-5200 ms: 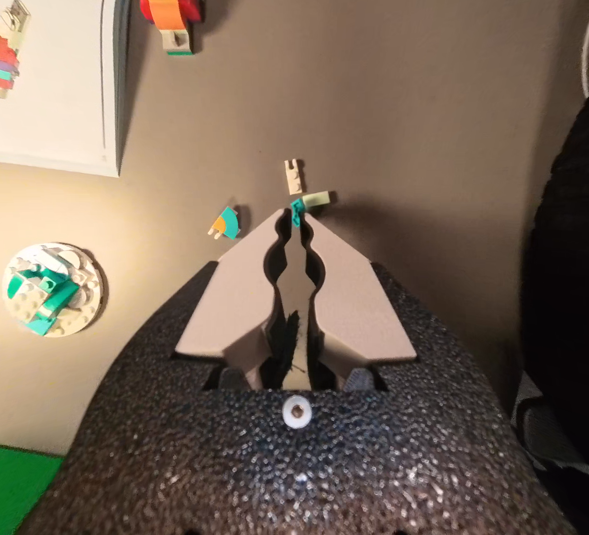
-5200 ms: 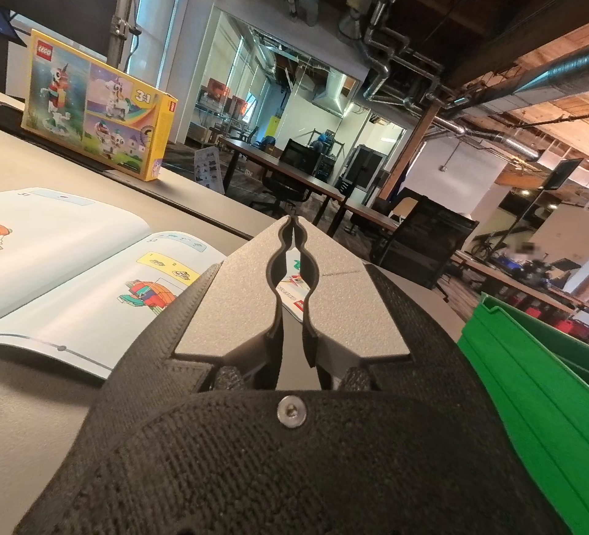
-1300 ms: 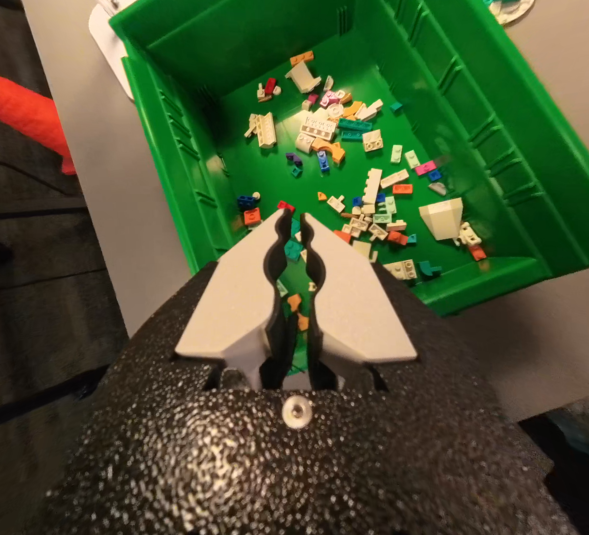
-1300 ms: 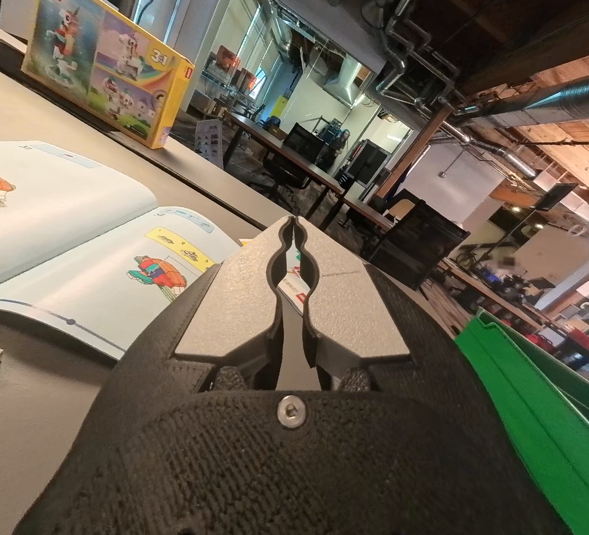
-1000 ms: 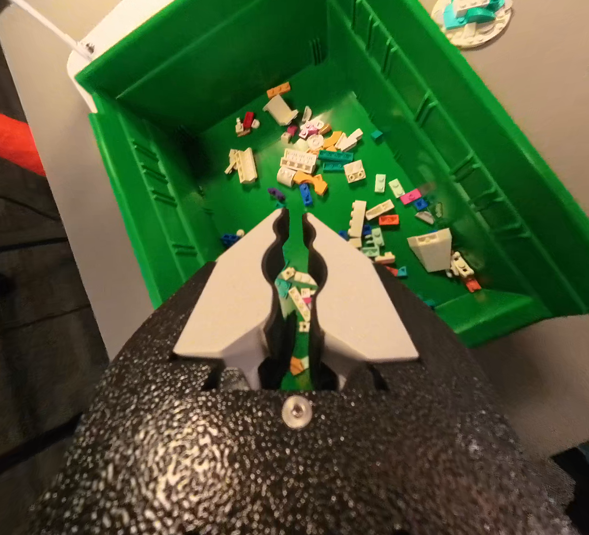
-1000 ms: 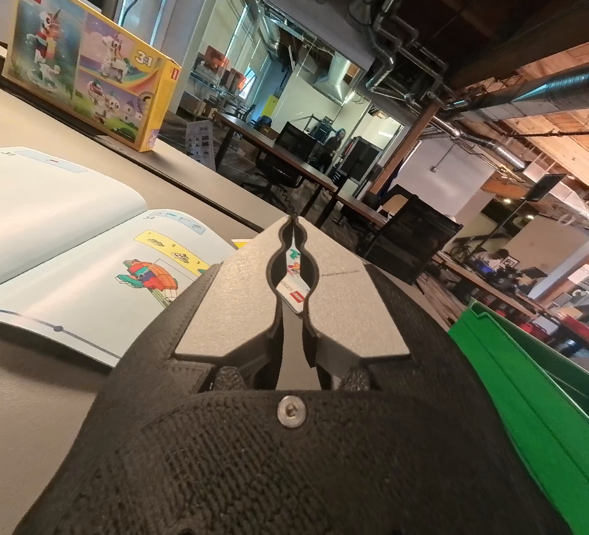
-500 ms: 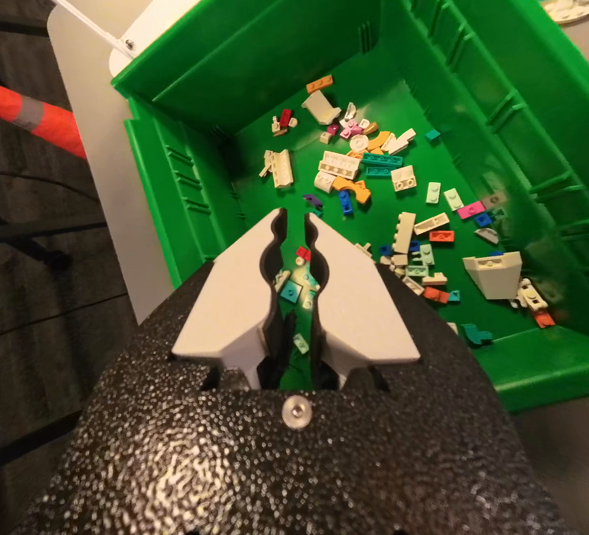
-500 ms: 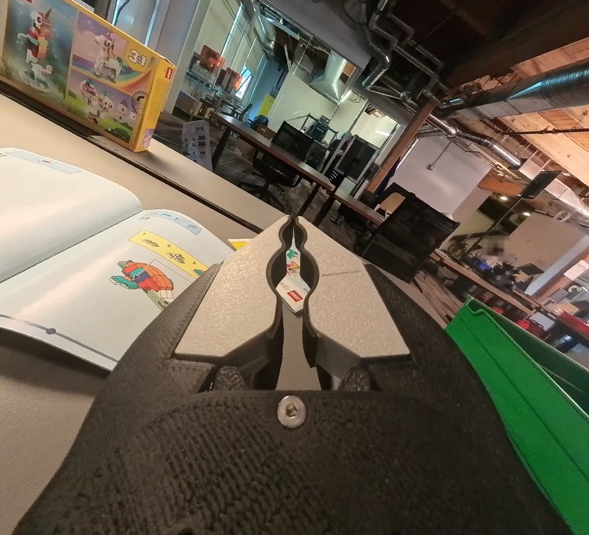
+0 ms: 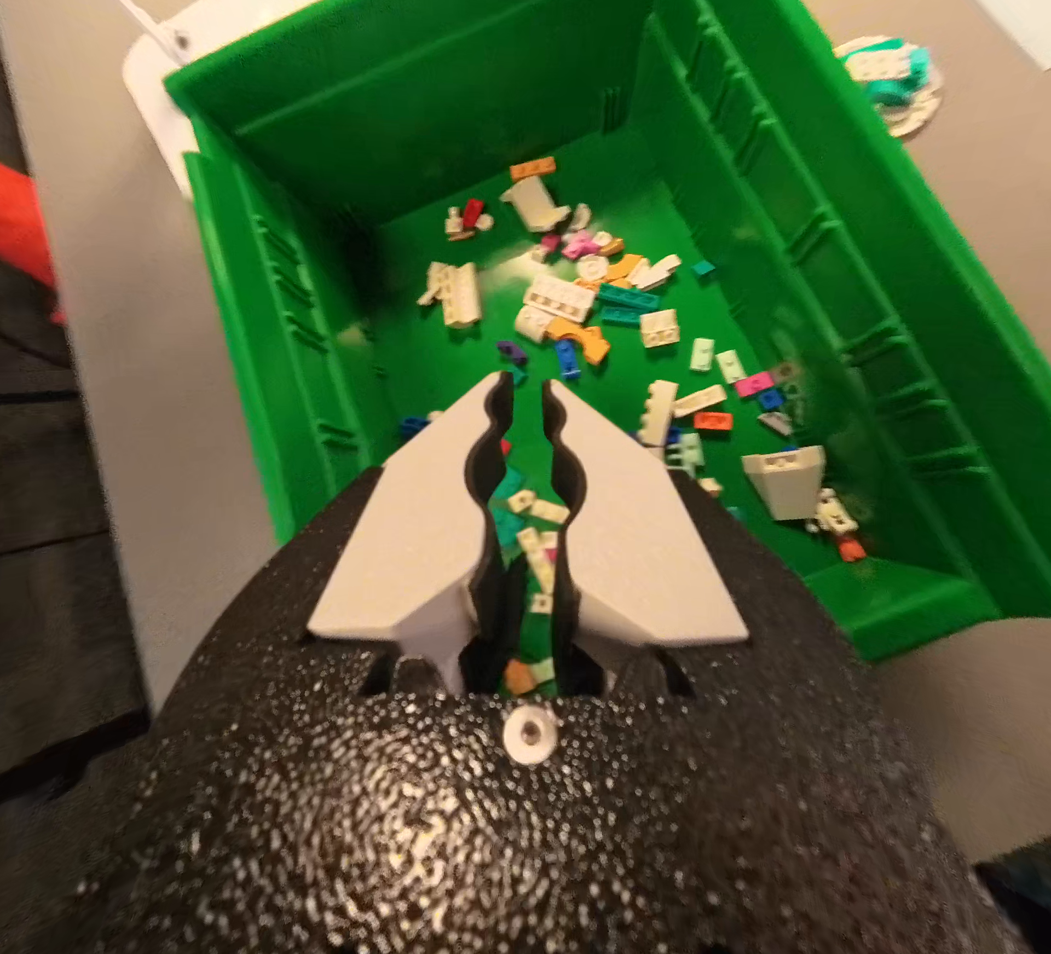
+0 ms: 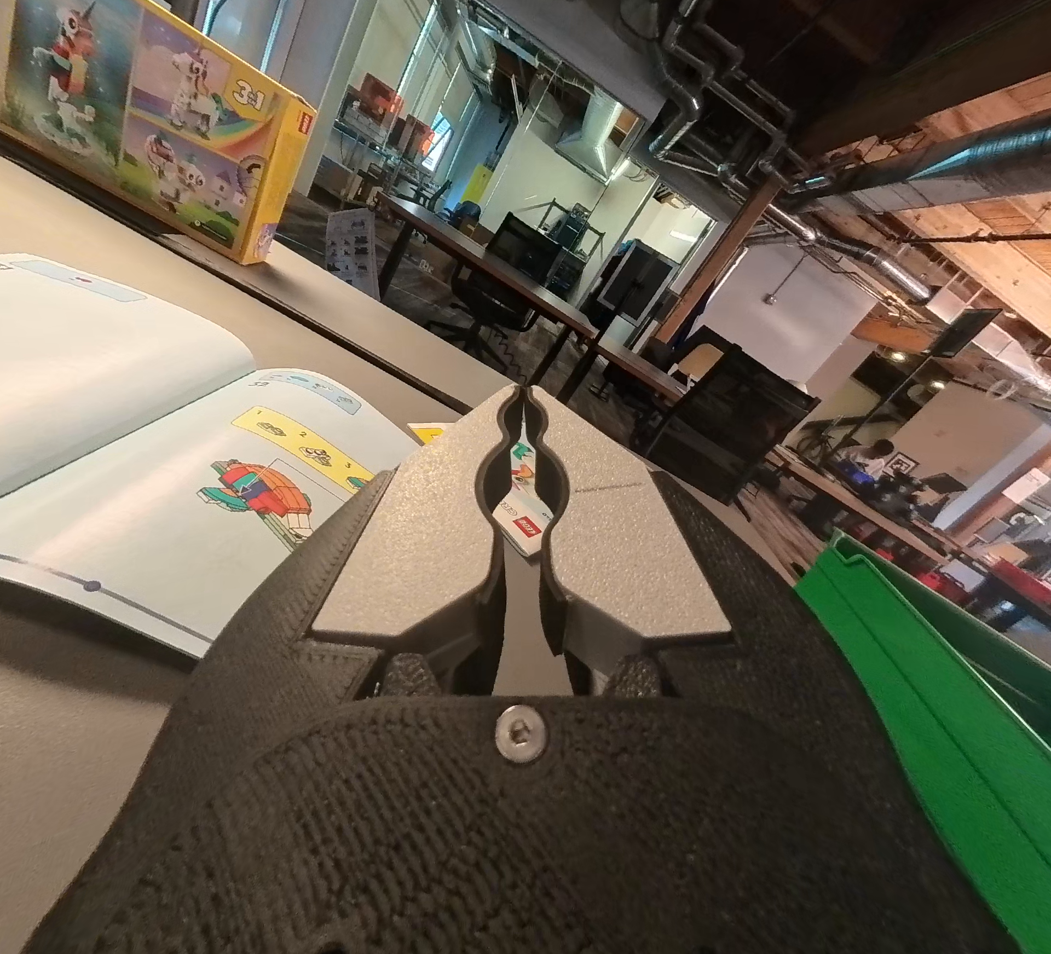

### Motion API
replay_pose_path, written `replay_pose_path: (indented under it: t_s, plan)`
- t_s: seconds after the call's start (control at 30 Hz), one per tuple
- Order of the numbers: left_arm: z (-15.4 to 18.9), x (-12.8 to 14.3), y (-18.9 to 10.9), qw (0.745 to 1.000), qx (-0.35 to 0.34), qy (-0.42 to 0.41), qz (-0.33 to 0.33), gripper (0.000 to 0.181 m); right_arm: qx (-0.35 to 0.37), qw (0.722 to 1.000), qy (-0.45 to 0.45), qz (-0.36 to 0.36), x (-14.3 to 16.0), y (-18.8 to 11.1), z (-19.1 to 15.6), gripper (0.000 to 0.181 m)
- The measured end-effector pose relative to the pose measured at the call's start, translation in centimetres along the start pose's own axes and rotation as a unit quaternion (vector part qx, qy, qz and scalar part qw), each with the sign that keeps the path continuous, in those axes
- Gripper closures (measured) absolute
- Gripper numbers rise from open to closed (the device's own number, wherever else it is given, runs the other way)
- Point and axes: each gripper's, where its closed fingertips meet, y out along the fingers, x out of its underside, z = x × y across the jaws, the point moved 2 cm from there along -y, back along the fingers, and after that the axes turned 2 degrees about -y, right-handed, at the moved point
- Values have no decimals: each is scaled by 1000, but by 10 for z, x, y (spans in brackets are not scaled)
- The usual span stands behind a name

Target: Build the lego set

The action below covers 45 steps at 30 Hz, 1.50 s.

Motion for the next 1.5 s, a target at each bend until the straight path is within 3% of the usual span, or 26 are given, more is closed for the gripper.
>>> replay_pose_path:
  t_s: [0.13, 0.3, 0.43, 0.63, 1.07, 1.27, 1.37, 1.5]
  plan:
    - [45, 3, -2, 998, 52, 4, 26, 175, -1, 1000, -2, -1, 0, 0, 0, 181]
    - [88, 8, -12, 997, 49, 59, 16, 178, -4, 1000, -6, -2, 0, 1, -2, 181]
    - [102, 13, -17, 994, 29, 107, -14, 180, -4, 1000, -6, -2, 0, 1, -2, 181]
    - [125, 17, -17, 992, 91, 87, -14, 181, -4, 1000, -5, -2, 0, 0, -2, 181]
    - [143, 5, -11, 987, 84, 135, 24, 181, -2, 1000, -2, 0, 0, 0, -1, 181]
    - [96, -4, -11, 996, 53, 73, 28, 180, -3, 1000, 0, 1, 0, 0, -1, 181]
    - [80, 3, -1, 996, 71, 54, -9, 174, -3, 1000, 0, 2, 0, 0, -1, 181]
    - [97, 7, 11, 982, 175, 60, -35, 163, -1, 1000, 3, 2, 0, 0, 0, 181]
